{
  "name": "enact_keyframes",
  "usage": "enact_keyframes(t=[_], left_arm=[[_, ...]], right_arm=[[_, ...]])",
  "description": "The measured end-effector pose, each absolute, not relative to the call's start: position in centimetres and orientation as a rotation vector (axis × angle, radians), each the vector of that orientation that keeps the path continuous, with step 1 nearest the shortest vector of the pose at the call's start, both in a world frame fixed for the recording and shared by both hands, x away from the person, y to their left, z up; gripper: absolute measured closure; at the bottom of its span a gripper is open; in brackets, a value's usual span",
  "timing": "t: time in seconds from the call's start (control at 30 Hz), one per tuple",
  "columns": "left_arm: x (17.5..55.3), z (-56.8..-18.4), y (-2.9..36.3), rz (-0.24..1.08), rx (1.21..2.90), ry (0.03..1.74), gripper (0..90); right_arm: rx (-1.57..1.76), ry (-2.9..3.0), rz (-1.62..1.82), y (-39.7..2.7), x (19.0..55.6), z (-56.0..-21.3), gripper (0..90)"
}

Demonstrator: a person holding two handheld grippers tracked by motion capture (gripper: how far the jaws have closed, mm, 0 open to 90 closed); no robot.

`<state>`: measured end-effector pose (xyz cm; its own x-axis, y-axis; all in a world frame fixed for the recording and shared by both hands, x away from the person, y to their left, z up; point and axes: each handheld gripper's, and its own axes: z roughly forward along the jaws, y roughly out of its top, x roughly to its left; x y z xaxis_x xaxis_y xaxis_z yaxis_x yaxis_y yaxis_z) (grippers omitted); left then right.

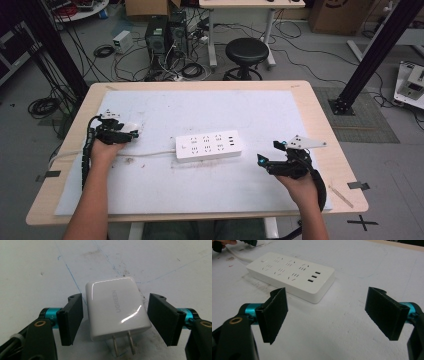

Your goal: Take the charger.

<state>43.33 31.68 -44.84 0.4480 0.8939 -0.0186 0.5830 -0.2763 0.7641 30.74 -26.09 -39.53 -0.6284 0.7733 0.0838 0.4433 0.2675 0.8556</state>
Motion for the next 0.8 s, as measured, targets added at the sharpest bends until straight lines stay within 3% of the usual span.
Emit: enact_keyframes(t=[0.17, 0.43, 0.8], left_arm=[[43.4, -45.0, 31.6, 0.555, 2.003, 1.234, 31.3], [43.3, -45.0, 31.5, 0.569, 2.0, 1.224, 42.4], [41.7, -42.9, 30.9, 0.573, 1.983, 1.114, 42.5]], right_arm=[[1.112, 2.189, 1.302, -26.2, 30.7, -39.5, 18.8], [1.106, 2.192, 1.3, -26.0, 30.6, -39.5, 18.8], [1.094, 2.21, 1.301, -26.0, 30.7, -39.1, 18.8]])
